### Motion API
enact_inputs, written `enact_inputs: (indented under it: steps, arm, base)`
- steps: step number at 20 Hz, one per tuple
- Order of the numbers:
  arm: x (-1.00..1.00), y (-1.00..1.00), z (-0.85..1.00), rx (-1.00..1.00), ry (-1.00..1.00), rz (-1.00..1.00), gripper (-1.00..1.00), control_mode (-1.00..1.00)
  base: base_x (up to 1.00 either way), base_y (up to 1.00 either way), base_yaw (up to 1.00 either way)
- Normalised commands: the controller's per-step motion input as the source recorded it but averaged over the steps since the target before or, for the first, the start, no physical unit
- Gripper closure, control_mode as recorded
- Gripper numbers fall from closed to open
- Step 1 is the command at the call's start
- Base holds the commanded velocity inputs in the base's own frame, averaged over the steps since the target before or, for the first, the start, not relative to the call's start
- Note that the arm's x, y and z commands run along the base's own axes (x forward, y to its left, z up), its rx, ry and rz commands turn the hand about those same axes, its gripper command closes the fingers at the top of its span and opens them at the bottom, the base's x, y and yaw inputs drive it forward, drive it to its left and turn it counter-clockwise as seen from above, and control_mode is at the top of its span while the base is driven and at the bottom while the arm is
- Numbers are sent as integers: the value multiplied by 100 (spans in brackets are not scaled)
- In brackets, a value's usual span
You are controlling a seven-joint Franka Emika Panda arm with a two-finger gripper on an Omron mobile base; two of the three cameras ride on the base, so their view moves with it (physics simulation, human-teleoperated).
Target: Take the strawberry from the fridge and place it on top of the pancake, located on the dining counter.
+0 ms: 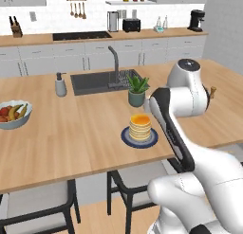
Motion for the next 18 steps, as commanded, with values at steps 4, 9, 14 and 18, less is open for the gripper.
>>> enact_inputs:
  steps: [4,9,14,18]
  arm:
    - [100,-41,-47,0,8,0,100,-100]
    - [98,5,-43,0,0,0,100,-100]
    - [100,46,-45,0,1,0,100,-100]
    - [73,5,-48,-1,9,0,100,-100]
  base:
    - [0,0,0]
    - [0,0,0]
    - [0,0,0]
    - [0,0,0]
